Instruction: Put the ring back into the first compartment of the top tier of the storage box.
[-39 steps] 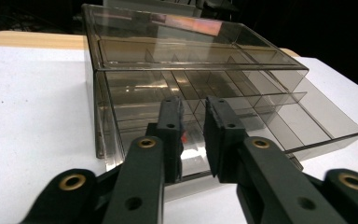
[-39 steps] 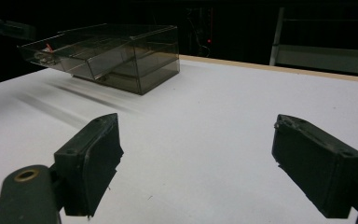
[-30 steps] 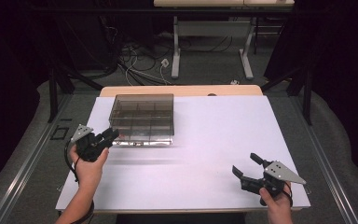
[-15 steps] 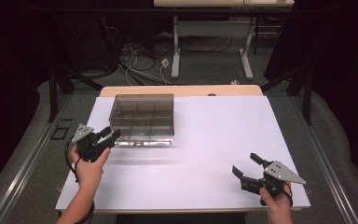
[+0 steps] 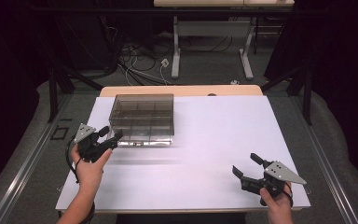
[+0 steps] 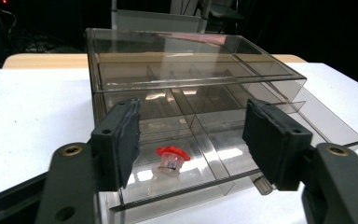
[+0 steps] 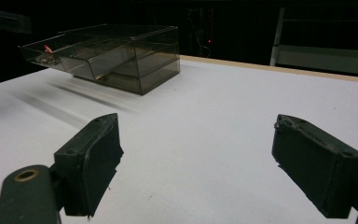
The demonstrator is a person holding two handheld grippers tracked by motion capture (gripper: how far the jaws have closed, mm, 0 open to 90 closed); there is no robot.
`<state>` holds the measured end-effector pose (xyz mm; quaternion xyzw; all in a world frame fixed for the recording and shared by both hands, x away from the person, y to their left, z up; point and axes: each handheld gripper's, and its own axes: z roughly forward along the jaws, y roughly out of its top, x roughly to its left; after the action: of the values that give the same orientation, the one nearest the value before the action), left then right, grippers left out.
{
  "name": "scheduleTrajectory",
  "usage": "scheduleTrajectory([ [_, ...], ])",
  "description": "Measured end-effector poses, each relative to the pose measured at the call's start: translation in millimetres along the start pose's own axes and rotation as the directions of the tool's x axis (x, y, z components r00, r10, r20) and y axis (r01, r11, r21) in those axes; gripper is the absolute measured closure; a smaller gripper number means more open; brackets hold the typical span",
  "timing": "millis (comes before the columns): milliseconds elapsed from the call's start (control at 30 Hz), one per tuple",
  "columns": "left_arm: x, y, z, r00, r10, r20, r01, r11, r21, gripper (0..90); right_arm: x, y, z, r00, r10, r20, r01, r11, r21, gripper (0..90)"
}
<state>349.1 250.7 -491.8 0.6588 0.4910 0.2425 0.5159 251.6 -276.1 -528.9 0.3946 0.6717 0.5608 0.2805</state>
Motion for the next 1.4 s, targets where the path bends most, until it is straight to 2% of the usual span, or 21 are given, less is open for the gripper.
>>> scheduleTrajectory([
  [233,-7.6,3.1,-2.0,0.9993,0.027,0.024,-0.027,0.9996,-0.004,34.4,0.5,0.0,0.5,1.0000,0.001,-0.001,-0.001,1.000,-0.004,14.9],
  [300,-11.9,5.2,-2.9,0.9982,0.052,0.030,-0.052,0.9986,-0.002,34.4,0.3,0.0,0.4,1.0000,0.000,-0.002,0.000,1.000,-0.003,14.9],
  [400,-15.0,6.4,-3.4,0.9978,0.051,0.044,-0.051,0.9987,-0.004,34.4,0.2,0.1,0.2,1.0000,0.006,0.001,-0.006,1.000,0.002,14.9],
  [433,-18.1,7.7,-4.0,0.9968,0.052,0.061,-0.052,0.9986,-0.004,34.3,-0.3,0.0,0.8,1.0000,0.000,0.004,0.000,1.000,-0.003,14.9],
  [500,-21.2,8.5,-4.9,0.9964,0.060,0.060,-0.060,0.9982,0.002,30.5,-0.1,0.2,0.9,1.0000,-0.002,-0.002,0.002,1.000,0.001,14.9],
  [733,-29.0,10.1,-8.6,0.9931,0.059,0.102,-0.061,0.9980,0.018,17.3,0.6,0.4,1.0,1.0000,-0.003,-0.003,0.003,1.000,-0.004,14.9],
  [767,-31.0,10.6,-10.4,0.9907,0.059,0.123,-0.062,0.9980,0.016,16.0,0.4,0.2,1.0,1.0000,-0.001,-0.003,0.001,1.000,-0.006,14.9],
  [833,-33.6,11.2,-12.2,0.9889,0.063,0.134,-0.065,0.9978,0.013,14.5,0.5,0.2,0.9,1.0000,0.000,-0.003,0.000,1.000,-0.006,14.9],
  [900,-35.8,11.8,-14.1,0.9870,0.068,0.146,-0.070,0.9975,0.008,8.7,0.8,0.0,1.8,1.0000,-0.001,0.001,0.001,1.000,-0.017,14.9],
  [1000,-40.4,11.8,-17.4,0.9854,0.051,0.163,-0.052,0.9987,-0.002,3.3,0.8,0.4,1.1,1.0000,-0.002,-0.005,0.002,1.000,-0.001,14.9],
  [1100,-42.7,11.8,-21.7,0.9824,0.051,0.180,-0.050,0.9987,-0.005,0.4,0.9,0.3,0.9,1.0000,-0.004,-0.007,0.004,1.000,0.003,14.9],
  [1200,-44.2,11.5,-26.2,0.9762,0.065,0.207,-0.068,0.9977,0.005,0.4,0.9,0.2,1.5,1.0000,-0.001,-0.007,0.001,1.000,-0.002,14.9],
  [1367,-47.6,10.0,-34.4,0.9659,0.119,0.230,-0.121,0.9926,-0.003,0.3,0.9,0.1,1.3,1.0000,-0.001,-0.007,0.001,1.000,-0.002,14.9],
  [1400,-47.6,10.0,-34.4,0.9659,0.119,0.230,-0.121,0.9926,-0.003,0.3,0.9,0.1,1.3,1.0000,-0.001,-0.007,0.001,1.000,-0.002,14.9],
])
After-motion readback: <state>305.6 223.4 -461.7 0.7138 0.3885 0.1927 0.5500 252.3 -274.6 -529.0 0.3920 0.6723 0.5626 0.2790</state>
